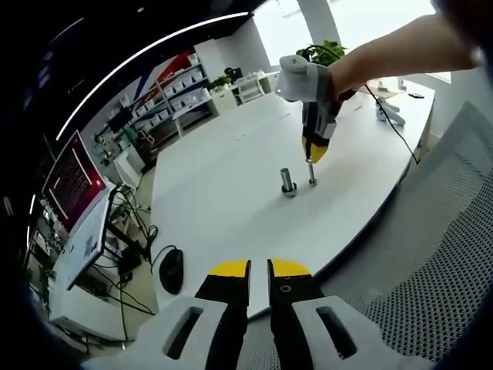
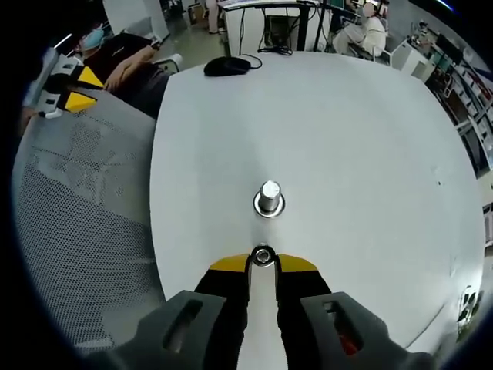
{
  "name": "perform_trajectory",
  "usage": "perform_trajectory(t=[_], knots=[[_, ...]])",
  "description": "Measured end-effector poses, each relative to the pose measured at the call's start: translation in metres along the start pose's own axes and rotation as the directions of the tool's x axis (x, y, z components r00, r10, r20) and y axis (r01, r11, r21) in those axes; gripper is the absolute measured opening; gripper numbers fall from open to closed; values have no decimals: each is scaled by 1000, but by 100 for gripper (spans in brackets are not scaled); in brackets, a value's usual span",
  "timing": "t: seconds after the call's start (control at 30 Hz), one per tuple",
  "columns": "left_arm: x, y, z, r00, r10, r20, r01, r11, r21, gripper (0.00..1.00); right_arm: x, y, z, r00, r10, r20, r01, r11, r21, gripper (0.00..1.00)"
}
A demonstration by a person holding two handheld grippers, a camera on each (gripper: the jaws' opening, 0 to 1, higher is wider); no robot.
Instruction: Place the washer onto the threaded stud by aligning its center hole with the stud, sliding it down to the base, and recovering from edge contact or off-axis alignment until the washer reaches the visible bottom stop.
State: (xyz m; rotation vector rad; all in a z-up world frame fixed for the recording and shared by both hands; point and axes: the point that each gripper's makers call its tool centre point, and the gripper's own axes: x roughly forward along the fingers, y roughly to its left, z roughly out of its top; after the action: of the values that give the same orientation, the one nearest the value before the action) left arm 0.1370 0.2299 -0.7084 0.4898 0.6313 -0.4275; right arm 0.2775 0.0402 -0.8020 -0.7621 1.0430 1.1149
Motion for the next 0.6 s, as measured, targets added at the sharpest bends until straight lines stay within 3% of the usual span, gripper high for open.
perform_trajectory(t=[0.6], knots=[[0, 0, 0, 1000, -1, 0, 1, 1000, 0, 6, 4, 0, -2, 1000, 5, -8, -5, 1000, 3, 14]])
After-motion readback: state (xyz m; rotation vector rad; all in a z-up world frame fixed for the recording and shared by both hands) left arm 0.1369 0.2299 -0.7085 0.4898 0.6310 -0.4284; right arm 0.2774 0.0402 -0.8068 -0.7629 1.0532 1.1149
